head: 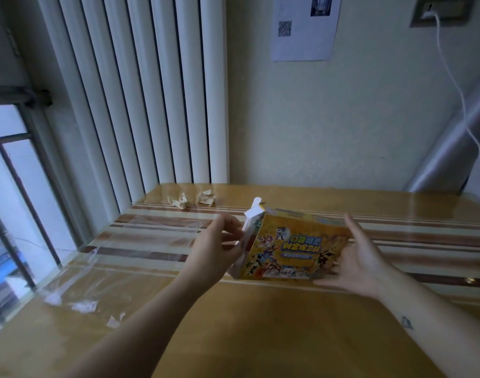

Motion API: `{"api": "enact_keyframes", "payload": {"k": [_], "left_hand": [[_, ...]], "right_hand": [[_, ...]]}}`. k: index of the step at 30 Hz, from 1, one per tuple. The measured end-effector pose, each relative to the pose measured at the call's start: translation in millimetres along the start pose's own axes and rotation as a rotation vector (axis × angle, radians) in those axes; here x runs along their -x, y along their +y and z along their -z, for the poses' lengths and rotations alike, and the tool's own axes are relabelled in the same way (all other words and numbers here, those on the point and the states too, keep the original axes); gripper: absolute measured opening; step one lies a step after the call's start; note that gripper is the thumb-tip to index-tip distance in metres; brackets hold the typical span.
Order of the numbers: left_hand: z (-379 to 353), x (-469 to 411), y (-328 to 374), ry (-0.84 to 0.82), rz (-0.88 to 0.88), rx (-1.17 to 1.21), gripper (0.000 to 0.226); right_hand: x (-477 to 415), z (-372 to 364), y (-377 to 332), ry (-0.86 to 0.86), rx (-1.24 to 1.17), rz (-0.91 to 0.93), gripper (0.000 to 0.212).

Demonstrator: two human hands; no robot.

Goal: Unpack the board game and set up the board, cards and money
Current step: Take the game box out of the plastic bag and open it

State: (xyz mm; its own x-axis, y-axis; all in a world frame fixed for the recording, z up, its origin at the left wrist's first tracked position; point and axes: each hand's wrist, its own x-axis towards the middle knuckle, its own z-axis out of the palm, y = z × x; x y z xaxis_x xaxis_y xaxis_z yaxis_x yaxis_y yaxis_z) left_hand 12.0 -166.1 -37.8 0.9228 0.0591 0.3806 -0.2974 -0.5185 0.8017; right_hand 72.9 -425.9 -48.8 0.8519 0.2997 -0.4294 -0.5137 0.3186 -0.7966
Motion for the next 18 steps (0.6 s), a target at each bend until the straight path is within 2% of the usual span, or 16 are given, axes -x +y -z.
{"api": "enact_keyframes", "payload": {"k": [2,4,5,8,10,12,14,16,18], "left_hand": [[3.8,-0.6,-3.7,0.010,-0.034,-0.048,0.026],[5.8,2.3,-10.5,-0.004,-0.078,-0.177,0.026],[6.7,5.4,-14.8,-0.015,-0.090,-0.240,0.026],[9.8,17.3,-25.6,-0.044,-0.114,-0.321,0.034],[10.4,24.7,-29.0,-0.082,-0.191,-0.364,0.036],[11.5,30.8,-29.6,-0.119,-0.265,-0.427,0.033],[13.8,35.6,-29.4,-0.147,-0.299,-0.459,0.031],[16.4,38.8,-28.9,-0.156,-0.299,-0.475,0.031],[19.0,40.7,-27.0,-0.155,-0.249,-0.471,0.034]], "right_hand": [[1.0,-3.1,-1.0,-0.036,-0.072,0.043,0.084],[2.2,-7.0,2.0,-0.027,-0.037,0.102,0.065],[3.0,-7.5,4.4,-0.018,-0.012,0.129,0.064],[2.6,0.5,8.5,-0.074,0.051,0.158,0.096],[4.7,5.3,9.9,-0.105,0.080,0.128,0.103],[9.5,4.5,9.7,-0.064,0.107,0.073,0.088],[14.8,2.6,8.1,-0.015,0.164,0.018,0.058],[21.5,-0.1,5.1,-0.002,0.238,-0.036,0.037],[26.1,-1.6,5.1,0.024,0.284,-0.052,0.024]]}}
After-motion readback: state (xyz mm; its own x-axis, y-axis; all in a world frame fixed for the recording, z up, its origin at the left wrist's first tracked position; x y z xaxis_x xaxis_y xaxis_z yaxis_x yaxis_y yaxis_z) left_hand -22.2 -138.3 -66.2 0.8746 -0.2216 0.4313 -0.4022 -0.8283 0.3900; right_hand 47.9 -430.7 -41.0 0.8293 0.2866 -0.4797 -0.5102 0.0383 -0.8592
